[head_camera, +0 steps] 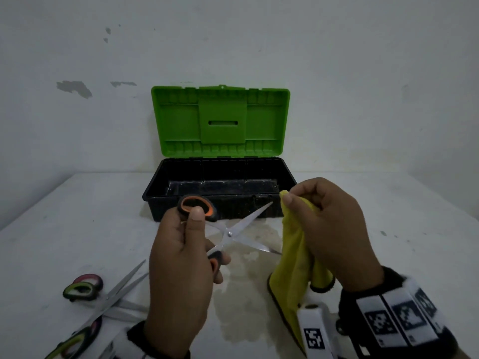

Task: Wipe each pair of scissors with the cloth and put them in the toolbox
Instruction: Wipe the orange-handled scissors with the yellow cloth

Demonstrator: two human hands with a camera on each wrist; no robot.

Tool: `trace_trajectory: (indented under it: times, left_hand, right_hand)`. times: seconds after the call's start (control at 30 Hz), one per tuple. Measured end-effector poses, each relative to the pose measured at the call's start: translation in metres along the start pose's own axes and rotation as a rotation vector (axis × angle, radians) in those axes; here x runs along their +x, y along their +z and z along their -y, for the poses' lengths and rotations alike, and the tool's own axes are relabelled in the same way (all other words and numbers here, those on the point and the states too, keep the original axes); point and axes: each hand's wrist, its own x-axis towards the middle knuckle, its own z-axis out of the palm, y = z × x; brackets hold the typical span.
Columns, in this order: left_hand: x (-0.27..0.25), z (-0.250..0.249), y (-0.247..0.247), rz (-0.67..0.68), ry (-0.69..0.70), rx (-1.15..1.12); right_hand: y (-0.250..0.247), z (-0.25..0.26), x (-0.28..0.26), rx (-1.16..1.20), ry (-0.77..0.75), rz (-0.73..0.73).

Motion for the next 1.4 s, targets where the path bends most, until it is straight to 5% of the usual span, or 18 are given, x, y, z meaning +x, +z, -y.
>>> trace_trajectory:
  times: [0.1, 0.3, 0.5, 0.7, 0.97, 1.13, 1.4]
  left_hand:
    - [0.006, 0.004, 0.002, -0.006, -0.154, -0.1]
    - [0.008, 0.007, 0.003, 0.028, -0.265, -0.167]
    - [0.006, 0.004, 0.004, 0.054, -0.266, -0.12]
    - [0.007, 0.004, 0.003, 0.063, -0.248, -0.091]
    - [0.01, -0.001, 0.004, 0.059, -0.204, -0.096]
    - [0.011, -0.002, 0.001, 0.056, -0.217, -0.12]
    - [0.012, 0.002, -0.001, 0.084, -0.223, -0.127]
  right_hand:
    - [0.0, 0.016, -0.018, 0.1, -0.113, 0.112]
    - [0.015, 0.021, -0.032, -0.141, -0.457, 0.201]
    - [0.016, 0.014, -0.022, -0.169, -0.449, 0.149]
    - [0.021, 0.014, -0.023, -0.288, -0.68, 0.197]
    - [0.019, 0.016, -0.023, -0.201, -0.518, 0.127]
    - [0.01, 0.008, -0.01, -0.011, -0.282, 0.024]
    - [0.016, 0.003, -0.013, 0.128, -0.157, 0.079]
